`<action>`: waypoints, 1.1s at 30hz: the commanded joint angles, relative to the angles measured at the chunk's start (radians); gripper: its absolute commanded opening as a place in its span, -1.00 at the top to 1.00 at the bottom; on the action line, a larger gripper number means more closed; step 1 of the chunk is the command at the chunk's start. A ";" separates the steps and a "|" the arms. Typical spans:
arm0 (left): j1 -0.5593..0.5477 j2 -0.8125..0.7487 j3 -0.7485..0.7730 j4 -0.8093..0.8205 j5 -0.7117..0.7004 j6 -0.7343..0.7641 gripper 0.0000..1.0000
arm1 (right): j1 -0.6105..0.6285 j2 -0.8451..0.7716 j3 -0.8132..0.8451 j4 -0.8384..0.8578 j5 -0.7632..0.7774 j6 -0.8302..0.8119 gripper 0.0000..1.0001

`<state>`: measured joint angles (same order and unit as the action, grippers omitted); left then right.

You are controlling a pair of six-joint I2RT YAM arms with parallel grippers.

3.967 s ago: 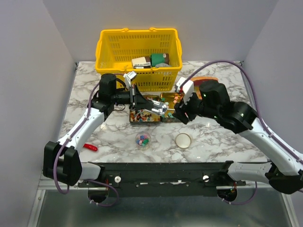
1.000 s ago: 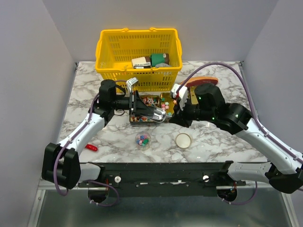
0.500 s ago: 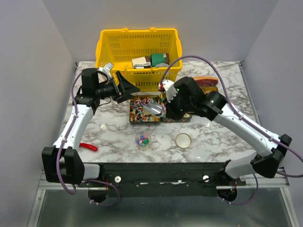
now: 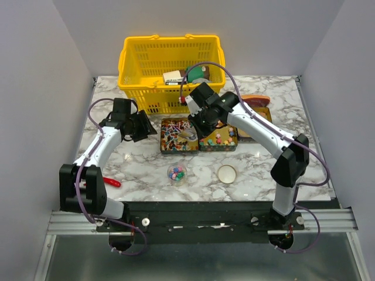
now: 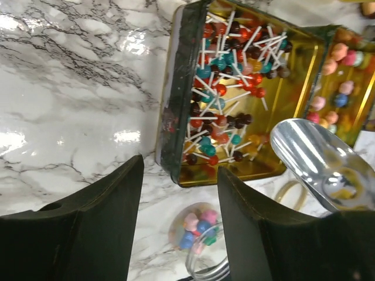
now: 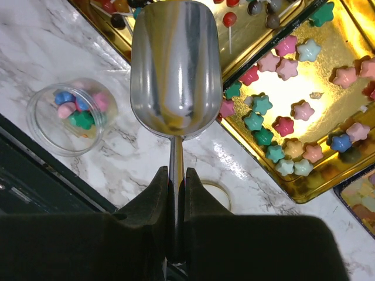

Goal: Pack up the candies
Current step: Scoop the fake candies from the storage box.

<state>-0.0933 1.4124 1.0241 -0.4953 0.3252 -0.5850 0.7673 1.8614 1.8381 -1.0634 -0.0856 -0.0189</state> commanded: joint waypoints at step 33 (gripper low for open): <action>-0.148 0.278 0.039 0.038 -0.137 0.097 0.72 | -0.003 0.292 0.035 0.140 0.004 -0.092 0.99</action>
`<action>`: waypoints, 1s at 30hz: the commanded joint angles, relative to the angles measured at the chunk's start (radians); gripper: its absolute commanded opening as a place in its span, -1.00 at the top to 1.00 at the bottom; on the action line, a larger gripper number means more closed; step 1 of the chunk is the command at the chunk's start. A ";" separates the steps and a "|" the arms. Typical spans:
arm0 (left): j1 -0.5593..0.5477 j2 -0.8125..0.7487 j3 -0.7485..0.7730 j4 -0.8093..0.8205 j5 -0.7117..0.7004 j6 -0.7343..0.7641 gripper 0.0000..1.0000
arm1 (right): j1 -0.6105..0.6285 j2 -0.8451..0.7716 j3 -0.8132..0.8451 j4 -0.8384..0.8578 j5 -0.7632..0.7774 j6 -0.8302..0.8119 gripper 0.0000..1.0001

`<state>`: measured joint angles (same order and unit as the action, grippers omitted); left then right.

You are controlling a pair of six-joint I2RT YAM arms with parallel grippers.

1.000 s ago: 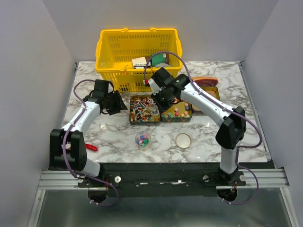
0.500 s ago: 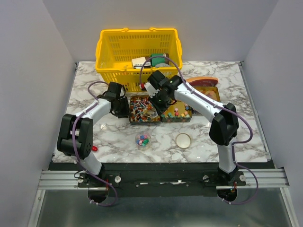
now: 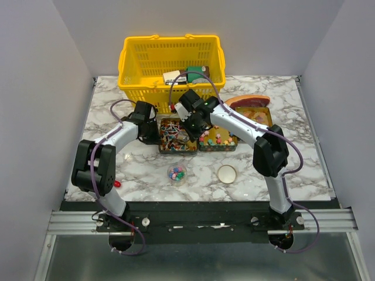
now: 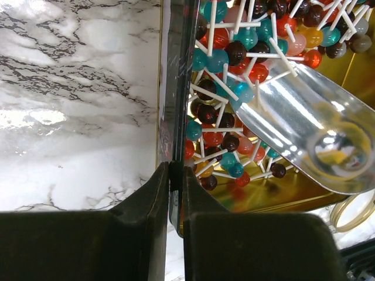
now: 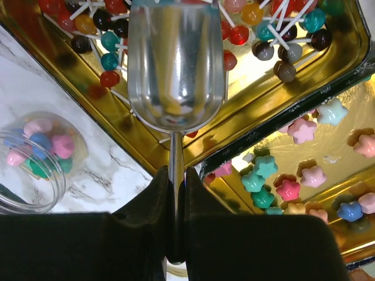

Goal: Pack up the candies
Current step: Scoop the fake candies from the storage box.

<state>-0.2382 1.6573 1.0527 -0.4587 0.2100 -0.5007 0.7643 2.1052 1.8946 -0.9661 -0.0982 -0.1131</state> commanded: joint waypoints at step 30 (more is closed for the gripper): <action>-0.049 0.078 0.032 0.011 -0.067 0.088 1.00 | 0.000 0.133 -0.075 0.360 0.051 -0.099 0.99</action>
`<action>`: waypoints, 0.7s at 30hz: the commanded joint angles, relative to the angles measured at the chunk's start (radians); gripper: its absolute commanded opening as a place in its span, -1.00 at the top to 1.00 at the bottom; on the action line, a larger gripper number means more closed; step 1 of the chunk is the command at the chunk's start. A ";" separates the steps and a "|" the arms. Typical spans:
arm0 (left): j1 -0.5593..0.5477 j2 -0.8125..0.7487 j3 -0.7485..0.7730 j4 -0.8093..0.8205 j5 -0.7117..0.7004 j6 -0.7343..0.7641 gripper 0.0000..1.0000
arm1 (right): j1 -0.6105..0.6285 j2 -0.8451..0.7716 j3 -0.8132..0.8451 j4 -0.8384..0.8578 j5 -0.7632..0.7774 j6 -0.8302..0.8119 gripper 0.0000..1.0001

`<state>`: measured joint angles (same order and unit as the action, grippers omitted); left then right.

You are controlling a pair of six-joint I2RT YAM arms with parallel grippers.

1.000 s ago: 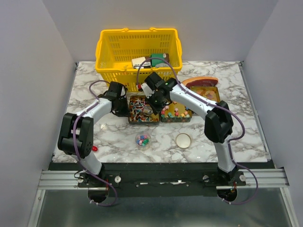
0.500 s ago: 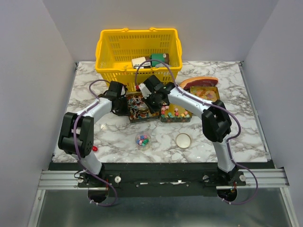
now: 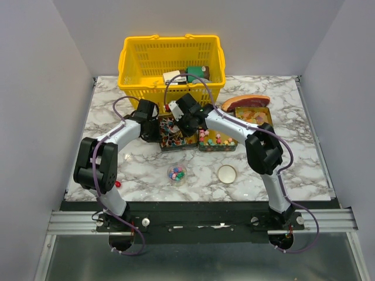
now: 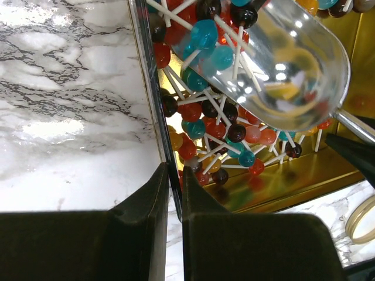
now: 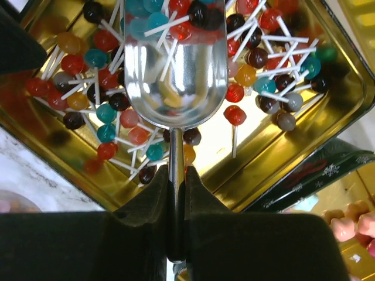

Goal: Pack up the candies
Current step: Scoop the fake candies from the storage box.

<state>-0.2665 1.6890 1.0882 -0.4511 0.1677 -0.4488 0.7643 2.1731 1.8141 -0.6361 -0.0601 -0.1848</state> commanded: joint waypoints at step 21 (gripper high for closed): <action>-0.017 0.047 0.026 0.003 -0.065 0.007 0.43 | 0.000 -0.182 -0.403 0.392 0.089 0.007 0.99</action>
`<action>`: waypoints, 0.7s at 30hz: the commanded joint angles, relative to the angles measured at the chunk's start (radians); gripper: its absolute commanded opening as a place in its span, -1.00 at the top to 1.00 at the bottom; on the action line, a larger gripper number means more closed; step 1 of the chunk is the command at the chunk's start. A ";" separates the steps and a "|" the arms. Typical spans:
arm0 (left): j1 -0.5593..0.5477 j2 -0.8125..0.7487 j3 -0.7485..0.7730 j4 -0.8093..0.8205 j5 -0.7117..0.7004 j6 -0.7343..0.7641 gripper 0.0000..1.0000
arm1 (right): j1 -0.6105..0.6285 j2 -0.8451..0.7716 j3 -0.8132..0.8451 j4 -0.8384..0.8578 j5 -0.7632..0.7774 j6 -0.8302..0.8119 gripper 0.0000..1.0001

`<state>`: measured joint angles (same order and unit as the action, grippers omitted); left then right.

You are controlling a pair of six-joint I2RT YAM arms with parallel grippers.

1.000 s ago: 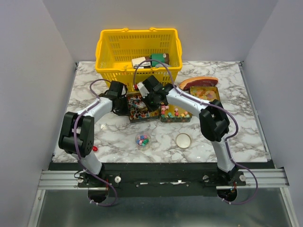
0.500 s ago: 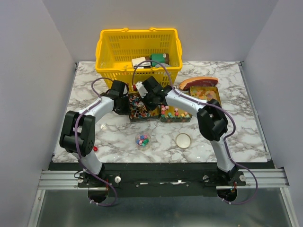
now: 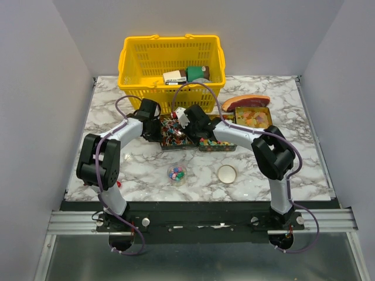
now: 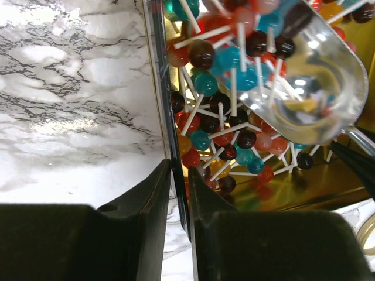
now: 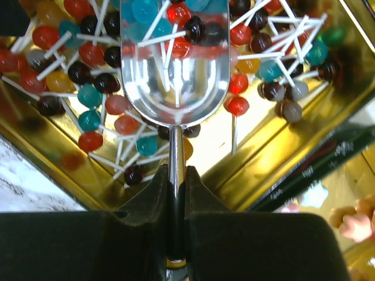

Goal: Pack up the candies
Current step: Scoop the fake candies from the storage box.

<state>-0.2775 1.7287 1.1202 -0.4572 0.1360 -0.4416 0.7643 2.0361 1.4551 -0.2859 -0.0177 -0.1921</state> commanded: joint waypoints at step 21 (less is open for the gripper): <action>-0.005 -0.260 -0.118 0.087 -0.235 -0.049 -0.36 | 0.000 -0.246 -0.170 0.134 0.073 0.075 0.99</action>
<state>-0.2771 1.5505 1.0599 -0.4088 0.0391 -0.4660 0.7643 1.8576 1.3228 -0.2138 0.0334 -0.1375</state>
